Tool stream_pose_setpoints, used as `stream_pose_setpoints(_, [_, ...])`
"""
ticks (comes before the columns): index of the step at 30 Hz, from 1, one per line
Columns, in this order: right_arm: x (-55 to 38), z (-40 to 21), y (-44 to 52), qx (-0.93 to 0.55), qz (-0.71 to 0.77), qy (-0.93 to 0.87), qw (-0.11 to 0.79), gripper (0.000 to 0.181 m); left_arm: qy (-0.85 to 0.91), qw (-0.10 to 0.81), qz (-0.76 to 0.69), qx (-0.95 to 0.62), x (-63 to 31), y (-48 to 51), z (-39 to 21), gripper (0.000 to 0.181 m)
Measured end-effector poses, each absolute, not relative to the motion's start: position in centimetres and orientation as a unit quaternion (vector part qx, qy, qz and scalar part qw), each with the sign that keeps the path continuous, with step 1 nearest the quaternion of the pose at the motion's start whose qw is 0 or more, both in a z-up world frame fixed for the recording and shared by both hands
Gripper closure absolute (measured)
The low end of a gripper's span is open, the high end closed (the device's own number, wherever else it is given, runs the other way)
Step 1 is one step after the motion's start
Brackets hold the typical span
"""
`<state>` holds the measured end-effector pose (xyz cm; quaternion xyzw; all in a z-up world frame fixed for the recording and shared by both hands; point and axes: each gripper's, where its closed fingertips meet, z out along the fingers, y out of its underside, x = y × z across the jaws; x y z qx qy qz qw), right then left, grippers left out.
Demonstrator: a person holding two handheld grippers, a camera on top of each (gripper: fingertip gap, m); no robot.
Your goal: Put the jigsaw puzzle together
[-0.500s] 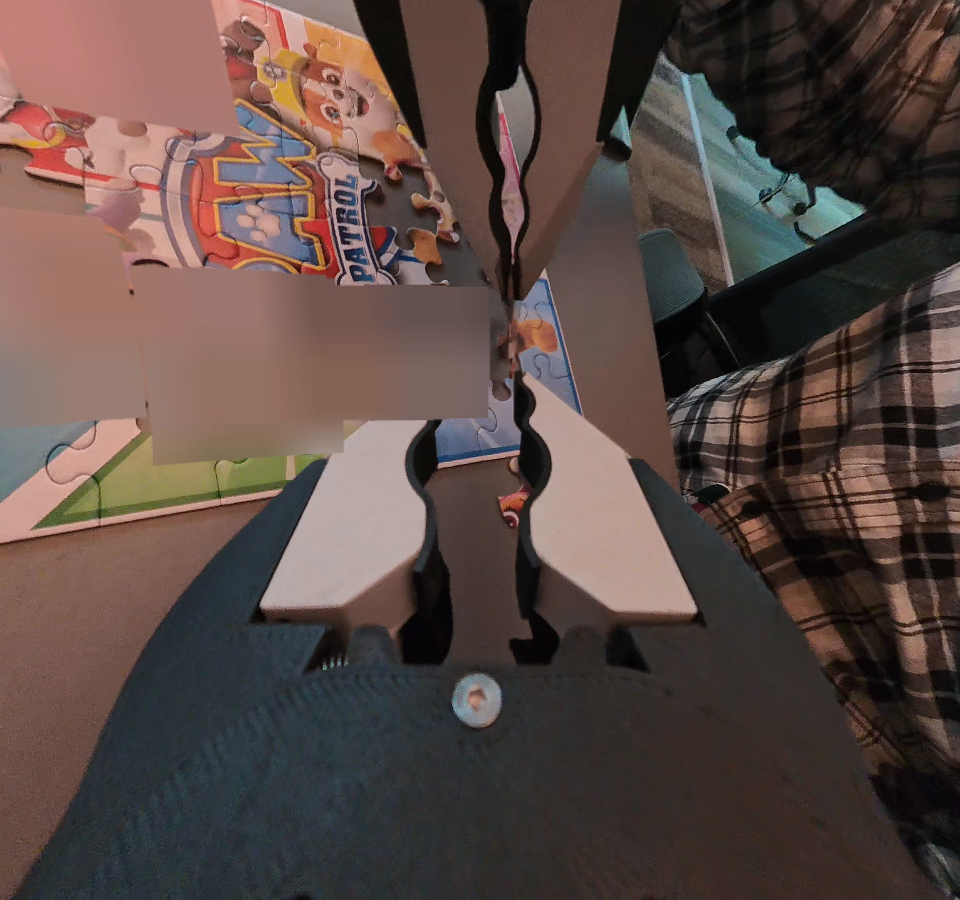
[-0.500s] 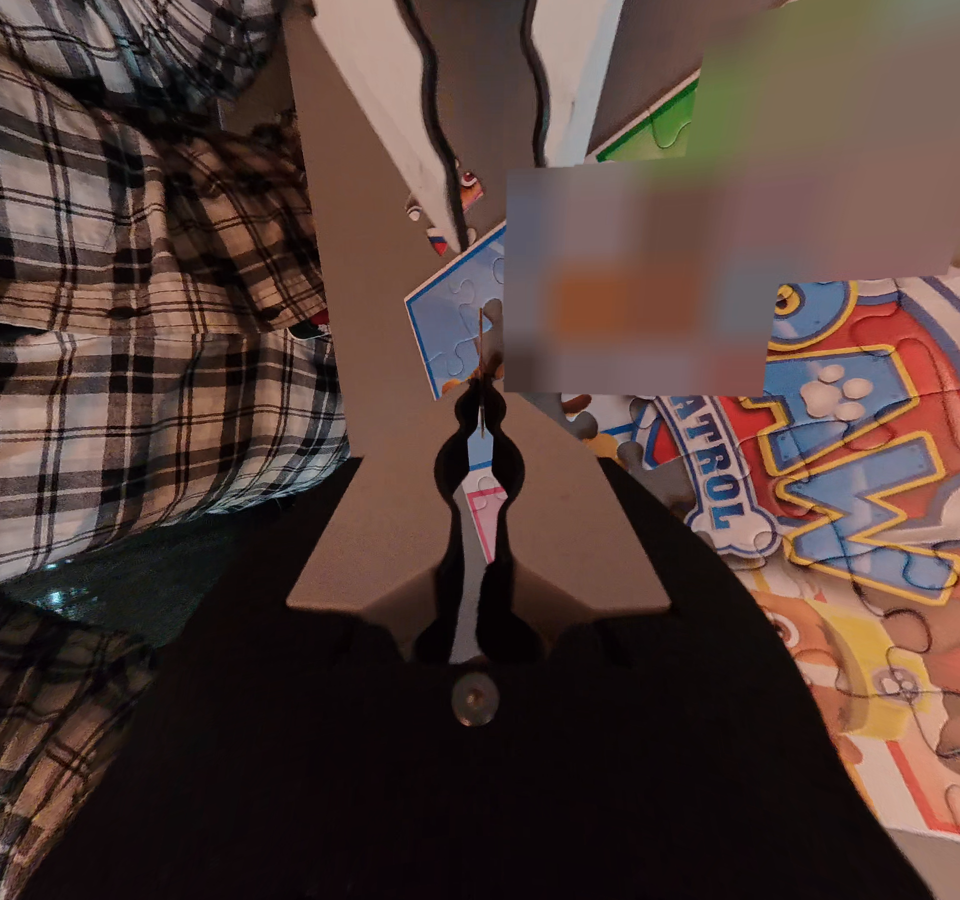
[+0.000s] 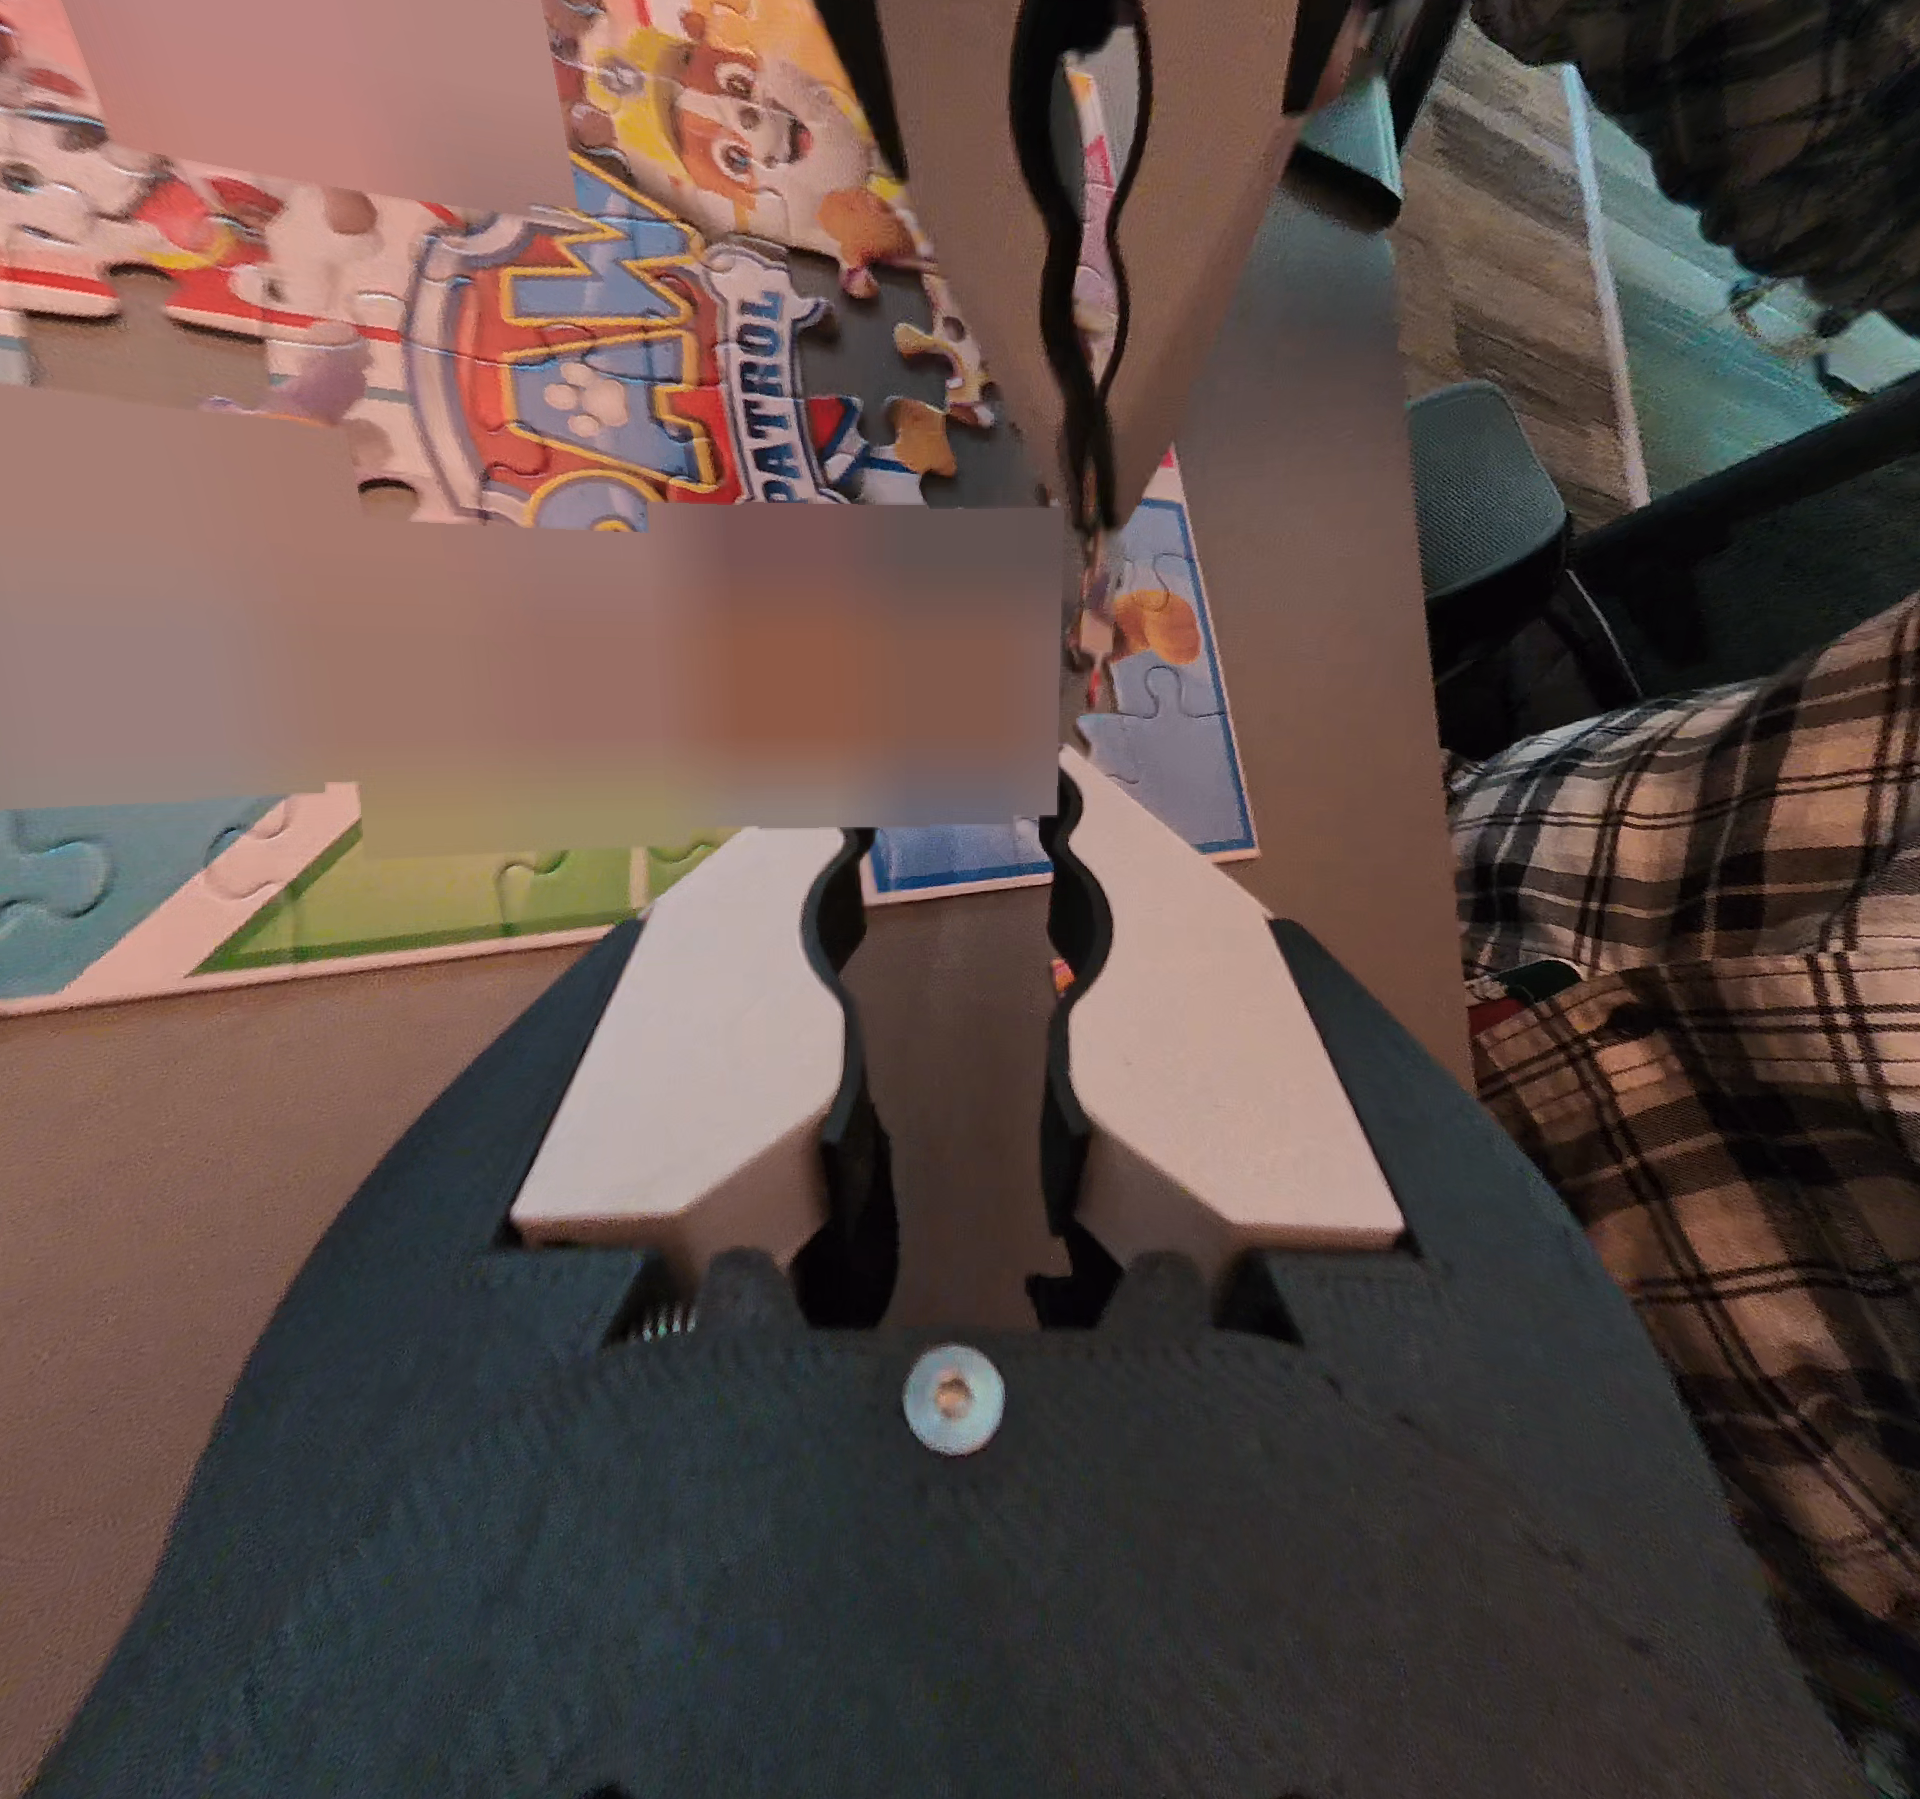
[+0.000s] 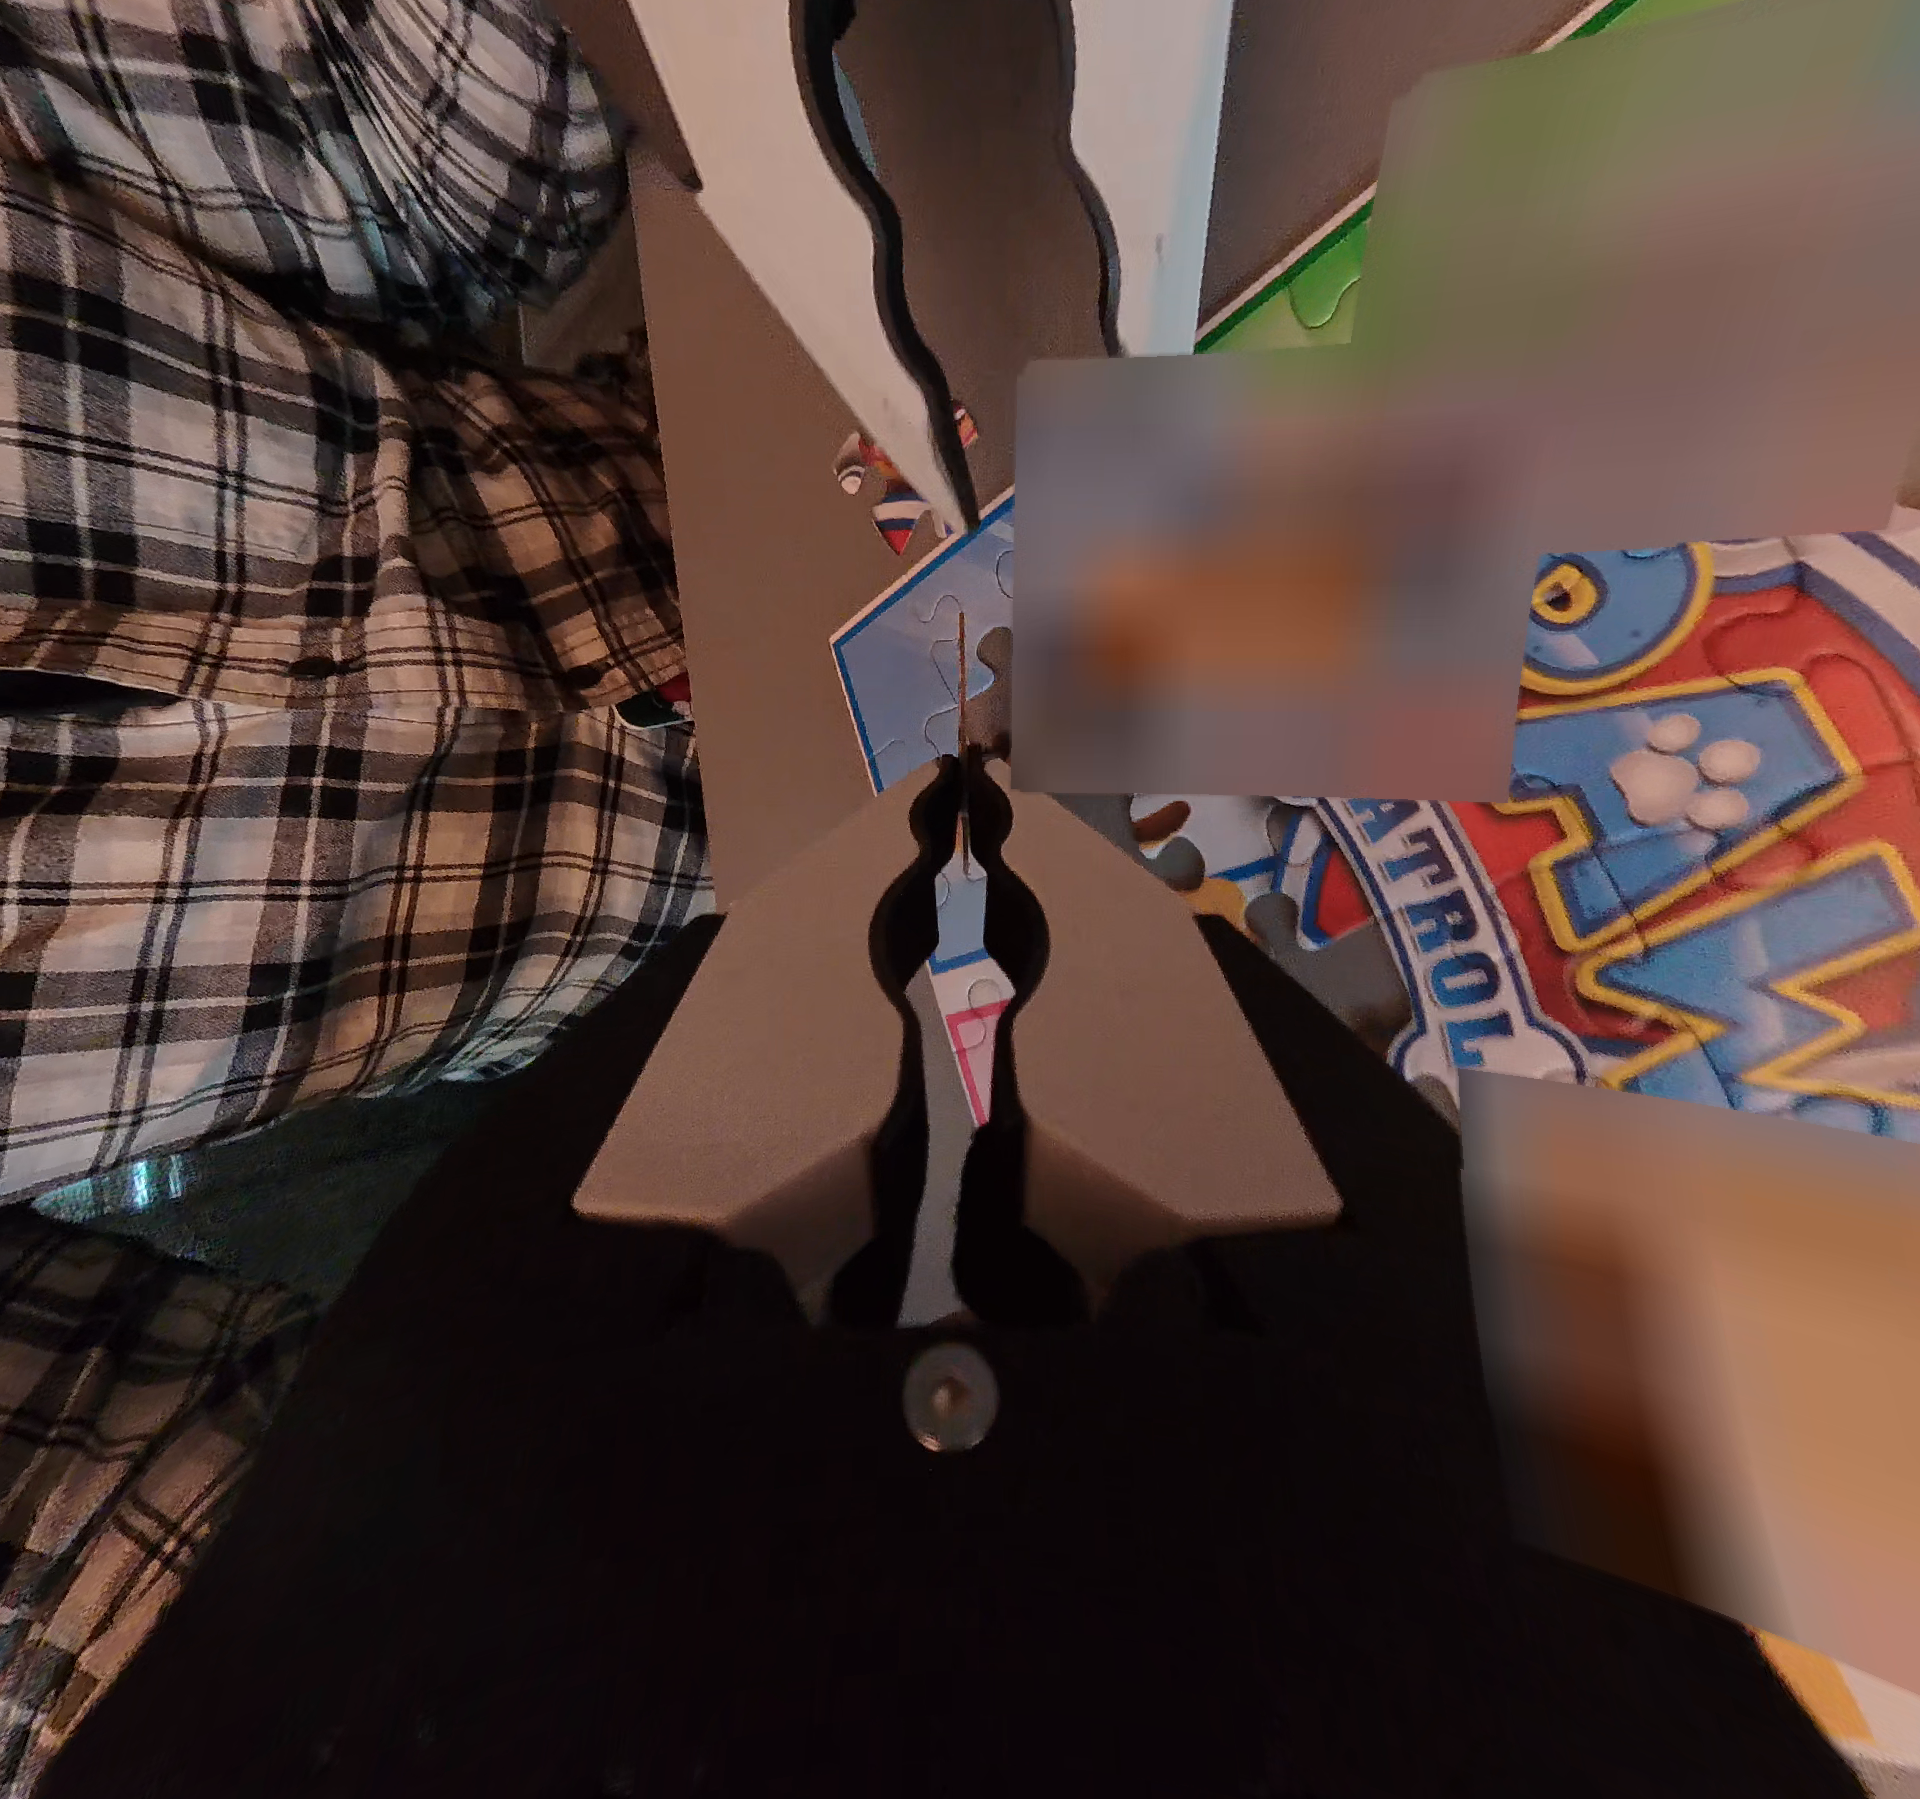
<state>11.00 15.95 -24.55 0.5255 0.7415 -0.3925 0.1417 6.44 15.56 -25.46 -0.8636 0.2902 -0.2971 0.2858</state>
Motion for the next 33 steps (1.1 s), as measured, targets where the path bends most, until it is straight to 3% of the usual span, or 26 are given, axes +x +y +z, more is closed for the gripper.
stream_pose_setpoints(11, [10.8,-21.6,22.8,0.582,-0.43,0.69,0.034,0.181,0.26,0.314,-0.234,-0.883,2.5,15.2,-26.1,0.144])
stream_pose_setpoints(20, [13.1,-23.3,28.0,0.65,-0.43,0.627,0.017,0.181,0.292,0.301,-0.245,-0.874,2.4,12.2,-26.1,0.141])
stream_pose_setpoints(33, [6.6,-24.0,30.5,0.694,-0.484,0.532,-0.05,0.181,0.308,0.328,-0.232,-0.862,3.4,12.5,-25.8,0.144])
